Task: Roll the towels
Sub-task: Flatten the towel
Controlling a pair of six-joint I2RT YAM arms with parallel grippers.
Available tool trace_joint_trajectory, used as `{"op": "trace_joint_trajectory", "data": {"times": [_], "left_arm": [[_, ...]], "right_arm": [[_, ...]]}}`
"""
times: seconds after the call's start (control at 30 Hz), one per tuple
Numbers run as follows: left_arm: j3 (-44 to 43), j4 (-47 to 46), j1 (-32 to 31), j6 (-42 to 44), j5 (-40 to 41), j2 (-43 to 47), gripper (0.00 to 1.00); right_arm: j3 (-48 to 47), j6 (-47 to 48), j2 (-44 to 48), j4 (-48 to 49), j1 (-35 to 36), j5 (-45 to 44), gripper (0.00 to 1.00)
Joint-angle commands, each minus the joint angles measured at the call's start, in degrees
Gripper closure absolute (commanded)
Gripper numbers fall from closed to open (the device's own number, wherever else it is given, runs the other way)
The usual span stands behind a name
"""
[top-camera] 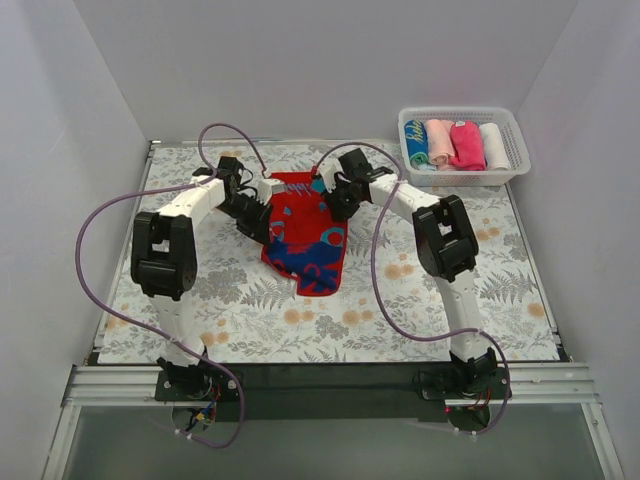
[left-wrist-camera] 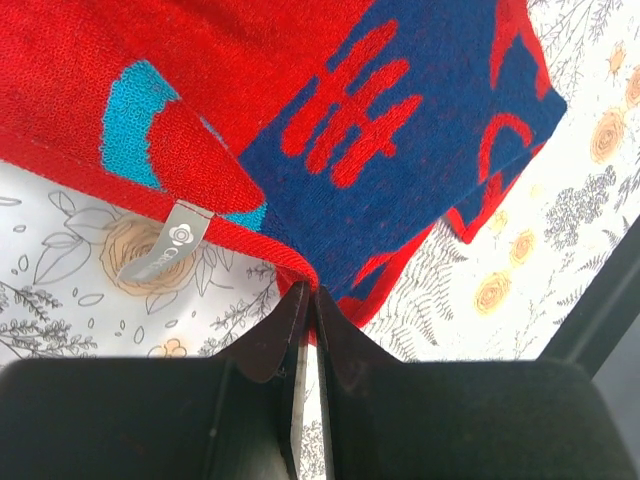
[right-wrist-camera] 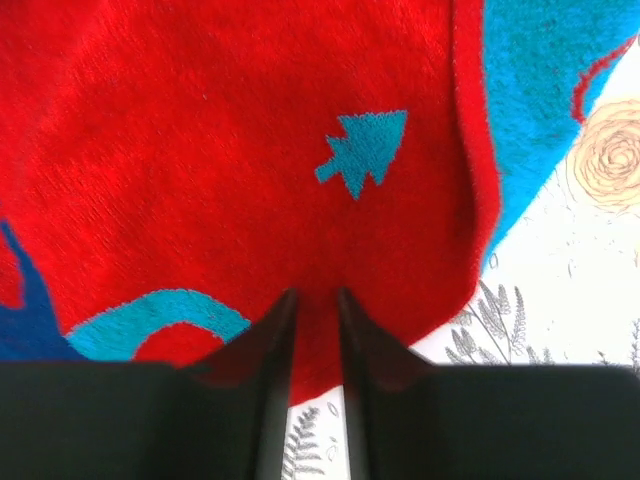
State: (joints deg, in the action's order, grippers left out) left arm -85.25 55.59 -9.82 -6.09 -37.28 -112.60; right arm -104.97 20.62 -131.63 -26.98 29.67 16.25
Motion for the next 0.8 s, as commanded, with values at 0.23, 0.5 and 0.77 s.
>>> {"op": "trace_joint_trajectory", "data": {"times": [0.23,0.5,0.77], "left_arm": [[-7.81,1.98,4.02,3.8,0.45,-2.7,0.94],[-32.12,6.09,0.43,3.89,-2.89,-20.37,0.93],[-27.62,6.55,-0.46,1.25,-3.51,-19.08,0.71]], "right_arm": [[32.43,7.41,15.6,-2.1,3.45,-0.44,0.95],[40.37,2.42,31.32,-9.75,22.18,20.64,0.8],[44.76,1.7,35.92,-11.42,9.91,9.59,0.7]]}}
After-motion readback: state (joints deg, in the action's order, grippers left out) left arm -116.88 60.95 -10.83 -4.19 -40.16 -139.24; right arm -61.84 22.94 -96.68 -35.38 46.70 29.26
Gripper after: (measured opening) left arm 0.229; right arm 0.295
